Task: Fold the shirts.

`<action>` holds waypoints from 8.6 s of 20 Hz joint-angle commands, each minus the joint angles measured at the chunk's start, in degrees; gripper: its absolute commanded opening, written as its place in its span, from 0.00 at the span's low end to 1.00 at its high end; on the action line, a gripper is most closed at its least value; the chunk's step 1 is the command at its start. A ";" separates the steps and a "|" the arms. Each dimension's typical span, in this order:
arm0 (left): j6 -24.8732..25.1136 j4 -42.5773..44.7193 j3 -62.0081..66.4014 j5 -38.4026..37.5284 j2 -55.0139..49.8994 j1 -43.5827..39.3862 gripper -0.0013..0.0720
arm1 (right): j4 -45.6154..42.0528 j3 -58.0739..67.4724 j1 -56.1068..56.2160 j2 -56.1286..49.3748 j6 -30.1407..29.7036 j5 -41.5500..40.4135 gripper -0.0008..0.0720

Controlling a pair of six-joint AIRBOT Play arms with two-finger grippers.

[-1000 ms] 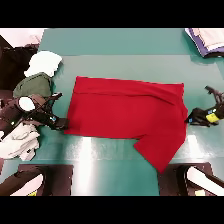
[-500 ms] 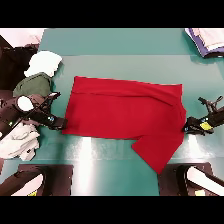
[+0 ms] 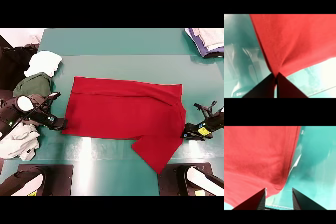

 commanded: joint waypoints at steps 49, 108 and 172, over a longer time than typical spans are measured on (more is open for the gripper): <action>-7.74 -9.51 27.65 40.46 -24.20 0.07 0.50 | 2.89 50.16 17.11 -26.05 9.88 -24.20 0.65; -4.59 -19.96 72.50 15.76 -61.51 -23.61 0.05 | 35.80 75.56 25.57 -30.93 2.38 2.25 0.03; 0.57 -7.96 74.82 -15.78 -34.84 2.99 0.05 | 44.26 59.58 39.93 -48.15 -7.39 -22.08 0.03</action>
